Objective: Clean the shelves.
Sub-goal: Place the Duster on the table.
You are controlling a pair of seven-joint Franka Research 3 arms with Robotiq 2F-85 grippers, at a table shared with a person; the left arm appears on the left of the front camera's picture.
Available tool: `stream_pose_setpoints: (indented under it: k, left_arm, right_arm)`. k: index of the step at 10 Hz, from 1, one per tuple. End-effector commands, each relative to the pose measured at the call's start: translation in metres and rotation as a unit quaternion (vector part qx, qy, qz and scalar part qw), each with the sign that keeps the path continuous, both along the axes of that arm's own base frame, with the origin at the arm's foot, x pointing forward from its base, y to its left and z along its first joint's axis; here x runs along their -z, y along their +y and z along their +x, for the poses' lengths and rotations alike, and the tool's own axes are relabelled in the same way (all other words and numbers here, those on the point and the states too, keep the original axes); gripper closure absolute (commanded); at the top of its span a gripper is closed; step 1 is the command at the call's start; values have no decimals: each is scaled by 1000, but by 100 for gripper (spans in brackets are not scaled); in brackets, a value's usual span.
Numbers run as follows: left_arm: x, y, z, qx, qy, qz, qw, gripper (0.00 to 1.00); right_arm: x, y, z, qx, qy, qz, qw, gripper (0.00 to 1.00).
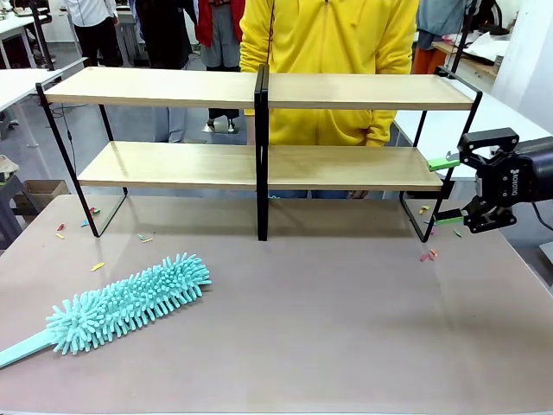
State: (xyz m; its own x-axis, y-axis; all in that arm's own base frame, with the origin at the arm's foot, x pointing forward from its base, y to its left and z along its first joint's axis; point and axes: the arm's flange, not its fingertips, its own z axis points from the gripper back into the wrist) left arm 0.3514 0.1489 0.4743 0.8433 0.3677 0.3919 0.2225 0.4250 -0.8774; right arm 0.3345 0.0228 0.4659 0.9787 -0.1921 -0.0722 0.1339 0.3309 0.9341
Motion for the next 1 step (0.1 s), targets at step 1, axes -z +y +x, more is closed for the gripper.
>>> stream_pose_setpoints:
  k: [1]
  left_arm:
    - [2, -1, -2, 4, -5, 6, 1000, 0]
  right_arm:
    - [0, -2, 0, -7, -8, -2, 1000, 0]
